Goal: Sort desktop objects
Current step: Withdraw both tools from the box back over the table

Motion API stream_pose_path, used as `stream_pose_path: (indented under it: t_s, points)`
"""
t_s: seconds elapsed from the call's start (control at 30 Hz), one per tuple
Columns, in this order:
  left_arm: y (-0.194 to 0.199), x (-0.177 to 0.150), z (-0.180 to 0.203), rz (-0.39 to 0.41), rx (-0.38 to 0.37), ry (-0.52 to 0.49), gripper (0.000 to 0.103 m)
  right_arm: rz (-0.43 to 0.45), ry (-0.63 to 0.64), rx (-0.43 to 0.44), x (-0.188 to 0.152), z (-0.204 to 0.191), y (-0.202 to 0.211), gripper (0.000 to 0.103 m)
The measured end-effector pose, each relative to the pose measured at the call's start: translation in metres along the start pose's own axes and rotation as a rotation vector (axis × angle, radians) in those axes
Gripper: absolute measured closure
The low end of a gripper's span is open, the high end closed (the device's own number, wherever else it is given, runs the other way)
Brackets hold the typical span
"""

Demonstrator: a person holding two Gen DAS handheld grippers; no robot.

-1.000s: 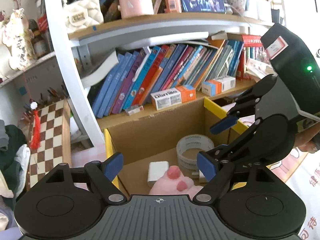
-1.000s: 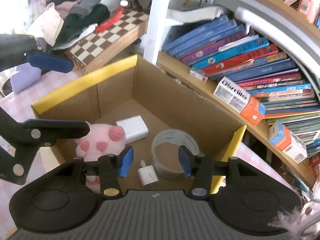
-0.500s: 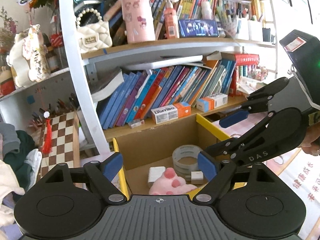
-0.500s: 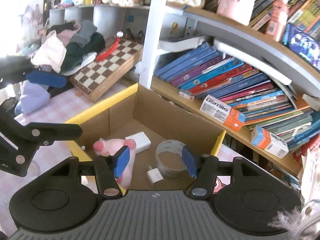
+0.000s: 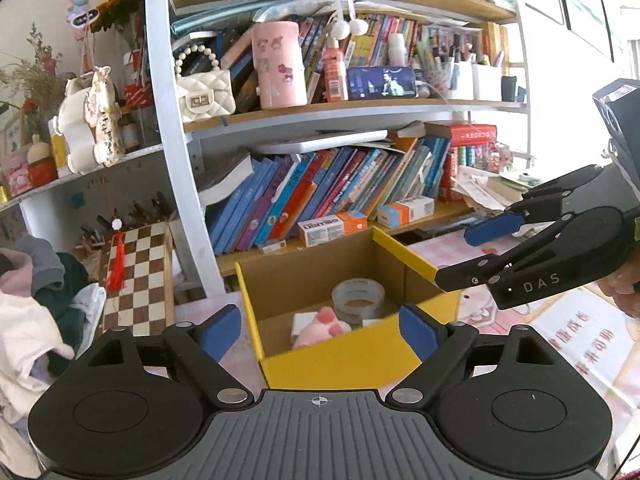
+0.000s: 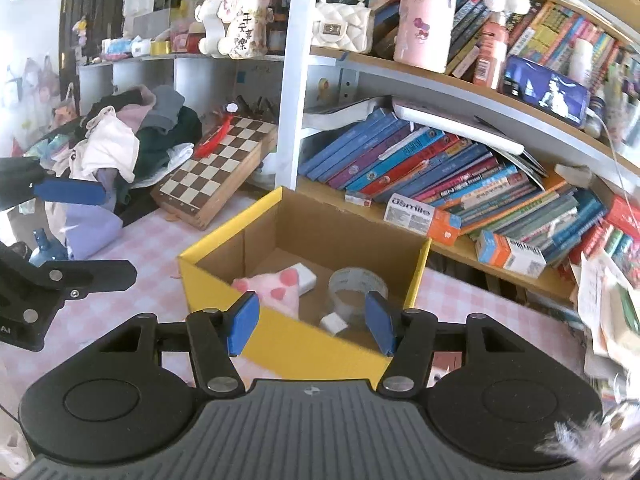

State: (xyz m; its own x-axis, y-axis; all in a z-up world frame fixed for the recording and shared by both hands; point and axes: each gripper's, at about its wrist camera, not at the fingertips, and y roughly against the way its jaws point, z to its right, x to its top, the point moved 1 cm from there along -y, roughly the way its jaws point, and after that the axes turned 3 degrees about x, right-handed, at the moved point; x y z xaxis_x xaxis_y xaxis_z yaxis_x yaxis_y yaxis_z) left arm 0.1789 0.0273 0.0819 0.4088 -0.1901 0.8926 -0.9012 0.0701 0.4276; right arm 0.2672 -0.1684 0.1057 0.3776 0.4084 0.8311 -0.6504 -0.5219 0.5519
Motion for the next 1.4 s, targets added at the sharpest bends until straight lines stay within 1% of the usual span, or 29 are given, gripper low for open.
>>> stream_pose_path:
  t_s: [0.07, 0.23, 0.57, 0.77, 0.9, 1.03, 1.2, 1.27, 1.33, 1.4]
  points:
    - [0.009, -0.005, 0.001, 0.001, -0.002, 0.002, 0.014, 0.001, -0.015, -0.010, -0.008, -0.006, 0.009, 0.045]
    - [0.029, -0.020, -0.001, 0.001, 0.010, 0.030, 0.014, -0.011, -0.057, -0.029, -0.030, -0.021, 0.026, 0.038]
    - [0.054, -0.060, -0.014, -0.061, 0.051, 0.088, 0.014, -0.040, -0.135, -0.088, -0.069, -0.037, 0.045, 0.036]
    - [0.063, -0.079, -0.022, -0.096, 0.077, 0.115, 0.014, -0.057, -0.192, -0.118, -0.087, -0.044, 0.051, 0.035]
    - [0.067, -0.088, -0.023, -0.108, 0.090, 0.130, 0.014, -0.068, -0.230, -0.137, -0.100, -0.048, 0.056, 0.033]
    - [0.069, -0.097, -0.023, -0.129, 0.094, 0.147, 0.014, -0.092, -0.243, -0.154, -0.113, -0.054, 0.054, 0.026]
    - [0.069, -0.107, -0.019, -0.158, 0.096, 0.137, 0.013, -0.133, -0.229, -0.173, -0.131, -0.065, 0.050, 0.020]
    - [0.067, -0.111, -0.017, -0.169, 0.089, 0.137, 0.013, -0.148, -0.227, -0.181, -0.137, -0.068, 0.047, 0.020]
    - [0.066, -0.114, -0.014, -0.180, 0.075, 0.144, 0.009, -0.166, -0.227, -0.186, -0.143, -0.072, 0.044, 0.015]
    - [0.064, -0.117, -0.011, -0.189, 0.061, 0.151, 0.009, -0.184, -0.224, -0.193, -0.149, -0.077, 0.041, 0.014]
